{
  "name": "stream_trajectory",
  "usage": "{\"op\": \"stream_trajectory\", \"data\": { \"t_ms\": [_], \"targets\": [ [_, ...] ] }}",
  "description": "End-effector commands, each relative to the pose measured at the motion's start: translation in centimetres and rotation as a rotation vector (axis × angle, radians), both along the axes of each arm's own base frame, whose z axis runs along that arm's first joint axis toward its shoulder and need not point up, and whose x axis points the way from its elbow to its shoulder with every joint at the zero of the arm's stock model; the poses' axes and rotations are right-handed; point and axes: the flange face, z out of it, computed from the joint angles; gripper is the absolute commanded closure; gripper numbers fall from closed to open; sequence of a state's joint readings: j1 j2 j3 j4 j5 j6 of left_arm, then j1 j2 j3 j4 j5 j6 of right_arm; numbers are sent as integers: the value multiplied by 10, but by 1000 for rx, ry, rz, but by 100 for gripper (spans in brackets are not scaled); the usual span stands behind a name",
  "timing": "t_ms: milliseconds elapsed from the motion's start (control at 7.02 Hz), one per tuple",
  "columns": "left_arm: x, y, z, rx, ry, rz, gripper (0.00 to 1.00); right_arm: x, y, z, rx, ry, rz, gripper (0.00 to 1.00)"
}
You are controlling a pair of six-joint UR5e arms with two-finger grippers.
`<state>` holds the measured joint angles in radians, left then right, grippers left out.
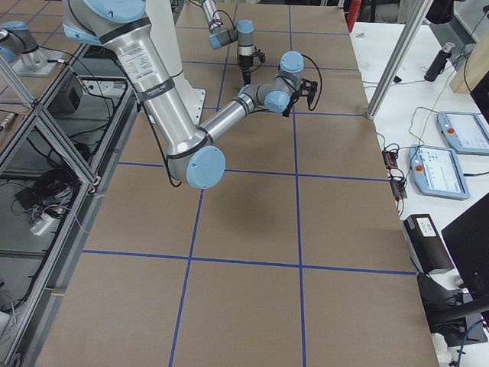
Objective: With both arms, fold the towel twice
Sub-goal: 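Lower the left gripper to the folded towel's edge while the right arm withdraws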
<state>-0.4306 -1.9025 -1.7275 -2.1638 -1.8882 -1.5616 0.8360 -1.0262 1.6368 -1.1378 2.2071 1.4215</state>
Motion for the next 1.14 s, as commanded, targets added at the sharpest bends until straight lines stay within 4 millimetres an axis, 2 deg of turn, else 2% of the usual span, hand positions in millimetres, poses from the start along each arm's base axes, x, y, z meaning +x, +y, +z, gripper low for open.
{"op": "stream_trajectory", "data": {
  "t_ms": [0, 142, 285, 427, 569, 712, 854, 997],
  "targets": [
    [0, 1, -4, -3, 6, -1, 88, 0, 0, 0, -2, 1, 2, 0],
    [0, 0, -5, -4, 9, -2, 100, 0, 0, 0, -3, 0, 2, 0],
    [2, 0, -10, -21, 11, -8, 100, 0, 0, 0, -5, 0, 3, 0],
    [3, 1, -25, -61, 18, -23, 100, 0, 0, -1, -4, -1, 2, 0],
    [8, 0, -55, -73, 14, -24, 100, 0, 0, 0, -5, 0, 2, 0],
    [18, -4, -96, -87, -12, -24, 100, 0, 0, 1, -6, 1, 3, 0],
    [24, -8, -125, -93, -25, -26, 100, -1, -1, 1, -5, 2, 2, 0],
    [19, -21, -138, -88, -15, -48, 100, -1, -1, 3, -5, 5, 1, 0]
  ]
}}
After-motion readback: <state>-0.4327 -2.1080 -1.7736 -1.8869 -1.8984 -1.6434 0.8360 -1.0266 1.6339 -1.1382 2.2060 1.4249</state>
